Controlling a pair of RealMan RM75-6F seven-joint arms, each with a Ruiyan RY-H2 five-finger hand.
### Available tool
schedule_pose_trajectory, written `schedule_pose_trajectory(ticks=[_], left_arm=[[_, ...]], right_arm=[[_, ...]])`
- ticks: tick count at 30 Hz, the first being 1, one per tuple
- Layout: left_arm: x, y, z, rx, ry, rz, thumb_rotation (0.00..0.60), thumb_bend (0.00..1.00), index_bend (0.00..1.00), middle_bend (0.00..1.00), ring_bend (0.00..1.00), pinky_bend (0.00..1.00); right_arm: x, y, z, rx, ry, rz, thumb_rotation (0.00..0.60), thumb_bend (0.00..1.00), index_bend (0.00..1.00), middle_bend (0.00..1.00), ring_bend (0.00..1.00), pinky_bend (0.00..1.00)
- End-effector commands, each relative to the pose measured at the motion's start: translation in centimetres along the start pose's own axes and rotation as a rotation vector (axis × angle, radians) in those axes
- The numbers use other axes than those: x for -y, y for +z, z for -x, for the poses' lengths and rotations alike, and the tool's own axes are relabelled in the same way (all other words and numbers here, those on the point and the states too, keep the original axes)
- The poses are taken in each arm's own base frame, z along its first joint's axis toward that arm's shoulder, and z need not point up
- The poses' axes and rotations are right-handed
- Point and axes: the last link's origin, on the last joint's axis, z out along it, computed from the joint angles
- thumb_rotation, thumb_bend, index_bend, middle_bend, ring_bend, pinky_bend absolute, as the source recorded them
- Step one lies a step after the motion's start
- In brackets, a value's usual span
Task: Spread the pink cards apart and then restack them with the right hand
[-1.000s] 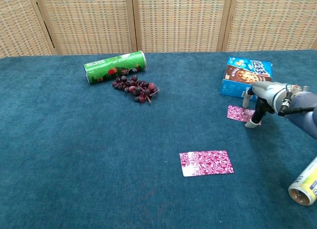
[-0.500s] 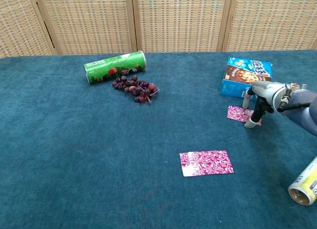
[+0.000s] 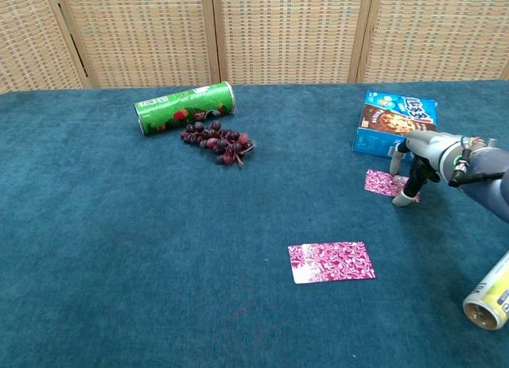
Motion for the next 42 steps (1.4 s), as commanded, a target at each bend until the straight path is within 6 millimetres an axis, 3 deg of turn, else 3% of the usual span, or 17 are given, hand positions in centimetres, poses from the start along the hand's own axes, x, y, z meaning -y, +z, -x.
schedule_pose_trajectory(ticks=[1,6,15,42], left_arm=[[0.00,-0.02,0.01,0.000,0.000,0.000,0.600,0.05,0.00,0.00,0.00,0.00],[0.00,0.00,0.01,-0.001,0.002,-0.001,0.600,0.05,0.00,0.00,0.00,0.00],[0.00,0.00,0.02,-0.001,0.001,-0.001,0.600,0.05,0.00,0.00,0.00,0.00],[0.00,-0.01,0.03,-0.002,0.004,-0.003,0.600,0.05,0.00,0.00,0.00,0.00]], right_arm=[[-0.11,0.06,0.05,0.003,0.003,0.001,0.600,0.42,0.60,0.87,0.84,1.00],[-0.25,0.12,0.05,0.003,0.008,0.000,0.600,0.50,0.62,0.87,0.84,1.00],[-0.34,0.09,0.02,0.004,0.015,-0.004,0.600,0.54,0.62,0.87,0.84,1.00],[-0.42,0.08,-0.25,-0.010,0.029,-0.011,0.600,0.57,0.65,0.87,0.84,1.00]])
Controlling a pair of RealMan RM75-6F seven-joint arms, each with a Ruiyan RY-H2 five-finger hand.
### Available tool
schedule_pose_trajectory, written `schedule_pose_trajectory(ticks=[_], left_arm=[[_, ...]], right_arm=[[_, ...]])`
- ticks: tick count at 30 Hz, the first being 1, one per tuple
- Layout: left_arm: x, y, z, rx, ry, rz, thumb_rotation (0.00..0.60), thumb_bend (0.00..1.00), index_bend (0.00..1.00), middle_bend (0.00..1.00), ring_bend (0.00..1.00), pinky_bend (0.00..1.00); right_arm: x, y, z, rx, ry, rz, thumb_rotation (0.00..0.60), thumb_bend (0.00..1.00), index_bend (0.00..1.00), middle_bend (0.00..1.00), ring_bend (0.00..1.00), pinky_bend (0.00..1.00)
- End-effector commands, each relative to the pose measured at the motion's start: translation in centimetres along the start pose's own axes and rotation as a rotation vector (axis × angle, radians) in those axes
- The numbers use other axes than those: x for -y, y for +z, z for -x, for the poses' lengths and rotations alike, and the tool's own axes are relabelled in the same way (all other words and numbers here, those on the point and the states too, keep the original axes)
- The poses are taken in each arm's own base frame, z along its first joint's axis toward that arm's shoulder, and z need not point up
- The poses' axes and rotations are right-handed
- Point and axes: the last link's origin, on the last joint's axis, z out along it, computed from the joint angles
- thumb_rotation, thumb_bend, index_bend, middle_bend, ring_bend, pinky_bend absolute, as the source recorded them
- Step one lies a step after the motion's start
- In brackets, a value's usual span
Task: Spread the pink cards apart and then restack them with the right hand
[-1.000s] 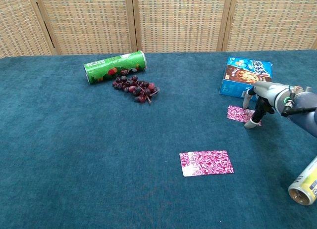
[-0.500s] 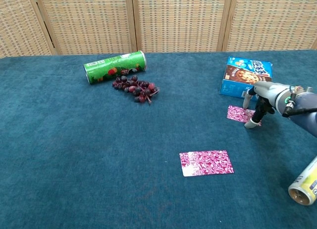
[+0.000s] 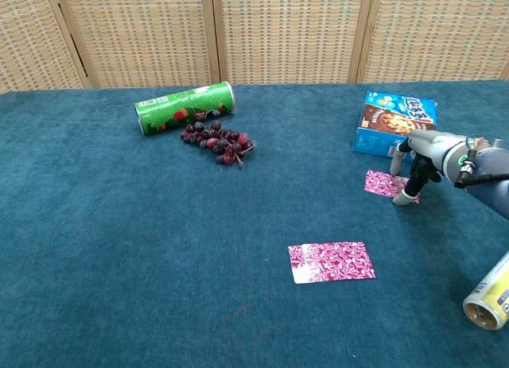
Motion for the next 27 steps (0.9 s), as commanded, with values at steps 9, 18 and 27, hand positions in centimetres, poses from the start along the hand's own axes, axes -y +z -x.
schedule_pose_trajectory(ticks=[9,18,27], left_arm=[[0.0,0.0,0.0,0.000,0.000,0.001,0.600,0.05,0.00,0.00,0.00,0.00],[0.0,0.0,0.0,0.000,0.000,0.001,0.600,0.05,0.00,0.00,0.00,0.00],[0.0,0.0,0.0,0.002,0.000,0.002,0.600,0.05,0.00,0.00,0.00,0.00]], right_arm=[[0.0,-0.2,-0.3,-0.008,0.009,-0.011,0.600,0.57,0.65,0.87,0.84,1.00],[0.2,-0.6,-0.2,-0.007,0.002,-0.030,0.600,0.57,0.65,0.87,0.84,1.00],[0.8,-1.9,-1.0,-0.020,-0.008,-0.090,0.600,0.57,0.65,0.87,0.84,1.00]])
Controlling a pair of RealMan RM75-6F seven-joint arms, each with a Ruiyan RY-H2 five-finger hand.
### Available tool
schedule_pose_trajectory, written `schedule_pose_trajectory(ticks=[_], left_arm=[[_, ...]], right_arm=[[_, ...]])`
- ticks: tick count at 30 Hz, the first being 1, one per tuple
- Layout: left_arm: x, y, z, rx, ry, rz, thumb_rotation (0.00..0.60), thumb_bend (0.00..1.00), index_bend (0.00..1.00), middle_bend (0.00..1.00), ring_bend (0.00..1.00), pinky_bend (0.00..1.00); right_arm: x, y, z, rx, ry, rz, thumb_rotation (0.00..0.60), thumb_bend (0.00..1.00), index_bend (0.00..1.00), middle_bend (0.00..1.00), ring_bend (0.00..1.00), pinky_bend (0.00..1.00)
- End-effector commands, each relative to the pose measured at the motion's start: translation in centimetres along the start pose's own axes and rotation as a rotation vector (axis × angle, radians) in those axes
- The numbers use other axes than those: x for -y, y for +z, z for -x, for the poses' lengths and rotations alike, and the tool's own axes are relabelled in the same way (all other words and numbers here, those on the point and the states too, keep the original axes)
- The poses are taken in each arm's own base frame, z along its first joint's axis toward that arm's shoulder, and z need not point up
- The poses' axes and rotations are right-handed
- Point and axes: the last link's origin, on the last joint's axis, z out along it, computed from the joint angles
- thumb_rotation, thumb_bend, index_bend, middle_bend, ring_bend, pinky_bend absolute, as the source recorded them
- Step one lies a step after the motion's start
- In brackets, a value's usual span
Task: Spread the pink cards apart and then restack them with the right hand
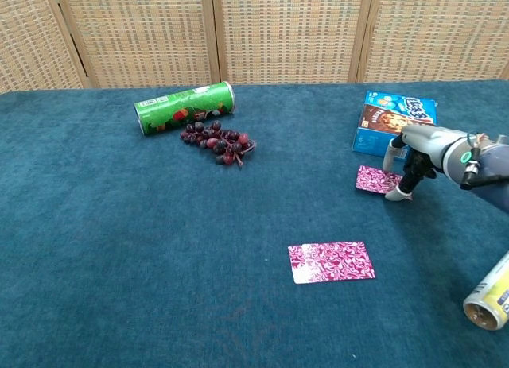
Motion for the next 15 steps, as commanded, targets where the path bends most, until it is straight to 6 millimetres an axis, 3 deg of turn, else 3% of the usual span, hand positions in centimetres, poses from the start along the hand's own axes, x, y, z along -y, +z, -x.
schedule_pose_trajectory(ticks=[1,15], left_arm=[[0.0,0.0,0.0,0.000,0.000,0.000,0.600,0.05,0.00,0.00,0.00,0.00],[0.0,-0.1,0.0,0.005,-0.008,0.004,0.600,0.05,0.00,0.00,0.00,0.00]], right_arm=[[0.2,-0.6,-0.4,-0.009,-0.010,-0.023,0.600,0.57,0.65,0.87,0.84,1.00],[2.8,-6.1,0.1,0.007,-0.071,-0.179,0.600,0.57,0.65,0.87,0.84,1.00]])
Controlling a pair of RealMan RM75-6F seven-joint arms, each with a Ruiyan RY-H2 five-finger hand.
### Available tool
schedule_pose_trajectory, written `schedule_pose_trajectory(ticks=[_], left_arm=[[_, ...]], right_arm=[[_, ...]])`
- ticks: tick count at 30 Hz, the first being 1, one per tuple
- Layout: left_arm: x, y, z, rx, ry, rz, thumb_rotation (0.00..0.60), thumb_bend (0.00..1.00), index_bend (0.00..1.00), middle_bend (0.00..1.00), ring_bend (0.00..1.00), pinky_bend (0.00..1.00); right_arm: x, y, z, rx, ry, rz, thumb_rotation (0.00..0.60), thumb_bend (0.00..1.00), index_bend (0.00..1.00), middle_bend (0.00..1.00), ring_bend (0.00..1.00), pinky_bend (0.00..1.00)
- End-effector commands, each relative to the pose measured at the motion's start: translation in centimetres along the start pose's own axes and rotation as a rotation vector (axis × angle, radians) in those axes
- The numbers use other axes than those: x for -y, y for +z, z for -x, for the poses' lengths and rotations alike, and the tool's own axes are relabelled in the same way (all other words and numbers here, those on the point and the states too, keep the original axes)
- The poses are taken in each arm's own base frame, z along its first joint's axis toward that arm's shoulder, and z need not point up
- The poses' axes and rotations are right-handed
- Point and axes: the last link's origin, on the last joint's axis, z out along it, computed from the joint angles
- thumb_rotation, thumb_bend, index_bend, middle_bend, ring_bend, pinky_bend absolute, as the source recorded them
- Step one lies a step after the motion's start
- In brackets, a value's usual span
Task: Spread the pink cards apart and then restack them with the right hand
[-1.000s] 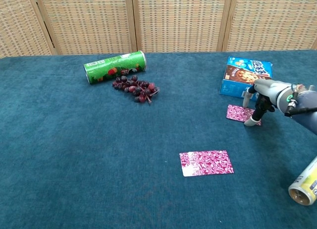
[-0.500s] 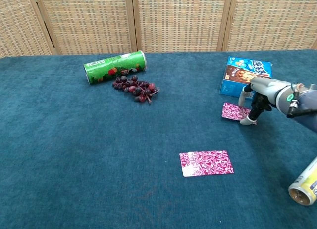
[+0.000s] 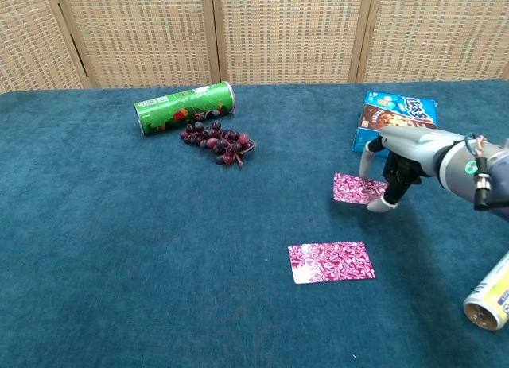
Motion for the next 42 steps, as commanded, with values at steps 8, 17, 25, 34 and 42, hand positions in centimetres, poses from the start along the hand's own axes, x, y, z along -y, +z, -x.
schedule_pose_trajectory(ticks=[8,17,25,34,42], left_arm=[[0.0,0.0,0.0,0.004,-0.007,0.005,0.600,0.05,0.00,0.00,0.00,0.00],[0.0,0.0,-0.1,0.005,-0.008,0.005,0.600,0.05,0.00,0.00,0.00,0.00],[0.0,0.0,-0.1,0.004,-0.007,0.006,0.600,0.05,0.00,0.00,0.00,0.00],[0.0,0.0,-0.1,0.005,-0.009,0.007,0.600,0.05,0.00,0.00,0.00,0.00],[0.0,0.0,-0.1,0.005,-0.009,0.008,0.600,0.05,0.00,0.00,0.00,0.00]], right_arm=[[2.4,-3.0,1.2,0.021,-0.068,-0.078,0.600,0.57,0.65,0.87,0.84,1.00],[3.6,-4.7,2.7,0.051,-0.092,-0.125,0.600,0.57,0.65,0.87,0.84,1.00],[4.6,-5.5,3.9,0.055,-0.112,-0.152,0.600,0.57,0.65,0.87,0.84,1.00],[5.1,-5.5,4.7,0.059,-0.126,-0.157,0.600,0.57,0.65,0.87,0.84,1.00],[5.2,-5.5,5.1,0.070,-0.132,-0.156,0.600,0.57,0.65,0.87,0.84,1.00]])
